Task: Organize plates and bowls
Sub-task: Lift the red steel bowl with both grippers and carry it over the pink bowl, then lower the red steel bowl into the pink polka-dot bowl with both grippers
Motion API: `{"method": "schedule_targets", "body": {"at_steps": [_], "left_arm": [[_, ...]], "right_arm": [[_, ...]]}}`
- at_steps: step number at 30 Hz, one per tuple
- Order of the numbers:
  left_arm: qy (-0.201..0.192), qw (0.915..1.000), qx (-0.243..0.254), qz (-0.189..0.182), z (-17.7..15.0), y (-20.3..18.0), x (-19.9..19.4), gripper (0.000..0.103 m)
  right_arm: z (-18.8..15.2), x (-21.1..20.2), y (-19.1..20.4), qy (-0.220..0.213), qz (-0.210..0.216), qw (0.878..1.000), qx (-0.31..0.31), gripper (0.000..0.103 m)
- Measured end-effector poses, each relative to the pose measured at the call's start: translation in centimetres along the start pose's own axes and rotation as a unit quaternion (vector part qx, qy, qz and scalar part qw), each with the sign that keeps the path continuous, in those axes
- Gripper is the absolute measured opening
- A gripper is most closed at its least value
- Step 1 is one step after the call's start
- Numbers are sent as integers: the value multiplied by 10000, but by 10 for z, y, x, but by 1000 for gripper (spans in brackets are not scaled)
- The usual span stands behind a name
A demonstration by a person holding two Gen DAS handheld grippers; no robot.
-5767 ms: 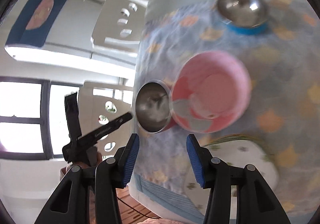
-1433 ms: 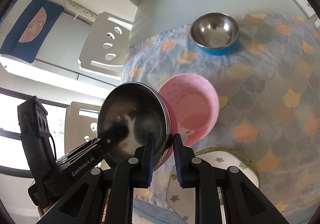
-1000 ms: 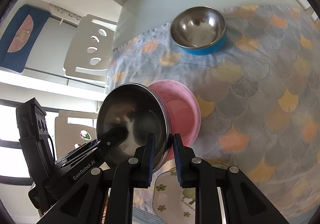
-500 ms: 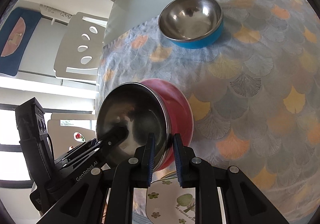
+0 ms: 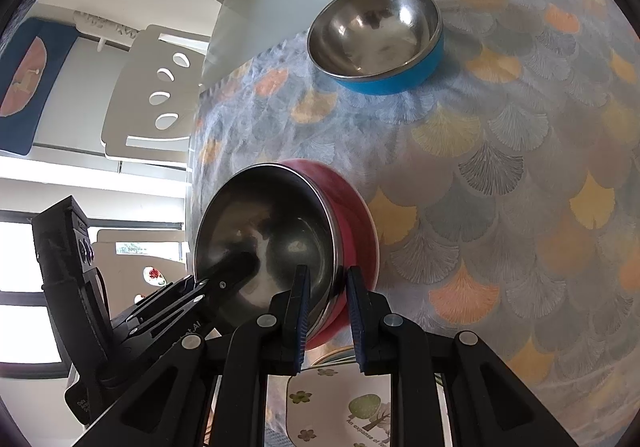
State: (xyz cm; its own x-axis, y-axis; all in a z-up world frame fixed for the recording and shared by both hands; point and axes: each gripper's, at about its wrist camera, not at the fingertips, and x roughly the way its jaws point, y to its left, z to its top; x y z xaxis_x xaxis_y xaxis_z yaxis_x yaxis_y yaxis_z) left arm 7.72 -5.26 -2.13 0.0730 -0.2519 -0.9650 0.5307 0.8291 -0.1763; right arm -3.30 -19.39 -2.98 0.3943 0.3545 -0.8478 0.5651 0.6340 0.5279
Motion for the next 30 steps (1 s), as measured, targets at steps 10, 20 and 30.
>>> {"method": "schedule_targets", "body": {"at_steps": [10, 20, 30], "left_arm": [[-58, 9968, 580, 546, -1, -15, 9, 15], [-28, 9980, 465, 416, -2, -12, 4, 17], [20, 9983, 453, 370, -8, -12, -5, 18]], "right_arm": [[2, 7, -3, -22, -74, 9999, -74, 18], [1, 5, -5, -107, -150, 9998, -121, 18], [-11, 4, -4, 3, 76, 9999, -94, 18]]}}
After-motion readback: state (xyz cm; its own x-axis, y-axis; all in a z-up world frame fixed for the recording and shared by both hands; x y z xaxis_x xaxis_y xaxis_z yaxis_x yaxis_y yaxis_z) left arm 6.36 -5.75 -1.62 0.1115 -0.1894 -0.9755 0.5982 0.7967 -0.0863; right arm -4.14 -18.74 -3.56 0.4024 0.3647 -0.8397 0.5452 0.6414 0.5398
